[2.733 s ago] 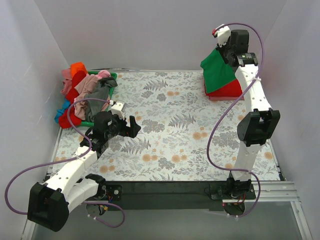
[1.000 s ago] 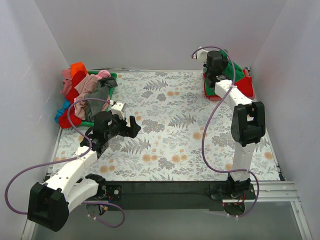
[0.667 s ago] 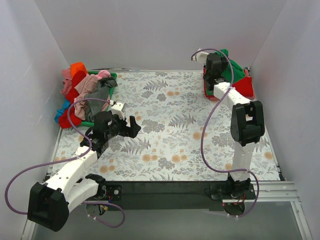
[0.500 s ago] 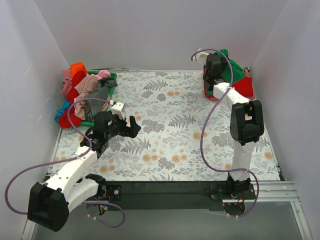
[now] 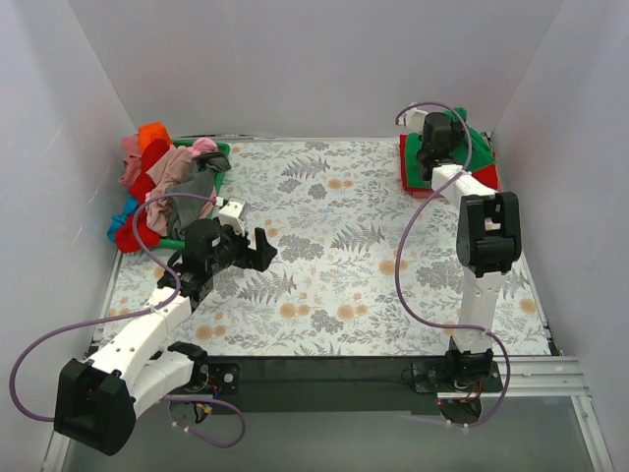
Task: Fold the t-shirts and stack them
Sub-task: Neatly place the folded tshirt to the corner
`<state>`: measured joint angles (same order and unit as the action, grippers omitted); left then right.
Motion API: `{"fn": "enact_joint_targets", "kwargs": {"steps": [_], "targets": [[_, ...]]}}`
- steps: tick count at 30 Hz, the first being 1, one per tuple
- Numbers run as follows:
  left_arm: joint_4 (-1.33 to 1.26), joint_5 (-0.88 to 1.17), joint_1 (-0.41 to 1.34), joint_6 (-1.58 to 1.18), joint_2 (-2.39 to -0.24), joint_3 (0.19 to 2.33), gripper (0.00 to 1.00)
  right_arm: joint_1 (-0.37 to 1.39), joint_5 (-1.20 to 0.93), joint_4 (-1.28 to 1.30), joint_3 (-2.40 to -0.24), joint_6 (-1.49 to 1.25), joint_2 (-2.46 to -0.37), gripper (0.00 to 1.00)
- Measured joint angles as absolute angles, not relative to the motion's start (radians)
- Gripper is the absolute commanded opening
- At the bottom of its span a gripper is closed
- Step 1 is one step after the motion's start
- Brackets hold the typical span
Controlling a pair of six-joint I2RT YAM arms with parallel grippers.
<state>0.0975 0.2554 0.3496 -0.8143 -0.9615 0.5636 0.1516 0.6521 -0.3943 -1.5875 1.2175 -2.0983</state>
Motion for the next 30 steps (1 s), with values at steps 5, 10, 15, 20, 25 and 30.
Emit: {"fn": "enact_joint_targets", "kwargs": {"steps": [5,10,15,20,25,30], "targets": [[0.097,0.256,0.35,-0.813,-0.974,0.564,0.85,0.123,0.643,-0.402,-1.588,1.2,-2.13,0.01],[0.097,0.256,0.35,-0.811,-0.984,0.564,0.85,0.096,0.638,-0.407,-1.607,1.19,-2.187,0.01],[0.097,0.256,0.35,-0.809,-0.992,0.564,0.85,0.073,0.634,-0.412,-1.622,1.189,-2.239,0.27],[0.097,0.256,0.35,-0.808,-0.994,0.563,0.85,0.054,0.658,-0.415,-1.724,1.184,-2.316,0.77],[0.097,0.257,0.35,-0.808,-0.994,0.564,0.84,0.058,0.682,-0.421,-1.753,1.171,-2.324,0.86],[0.097,0.261,0.35,-0.808,-0.994,0.563,0.84,0.127,0.678,-0.402,-1.701,1.098,-2.258,0.88]]}}
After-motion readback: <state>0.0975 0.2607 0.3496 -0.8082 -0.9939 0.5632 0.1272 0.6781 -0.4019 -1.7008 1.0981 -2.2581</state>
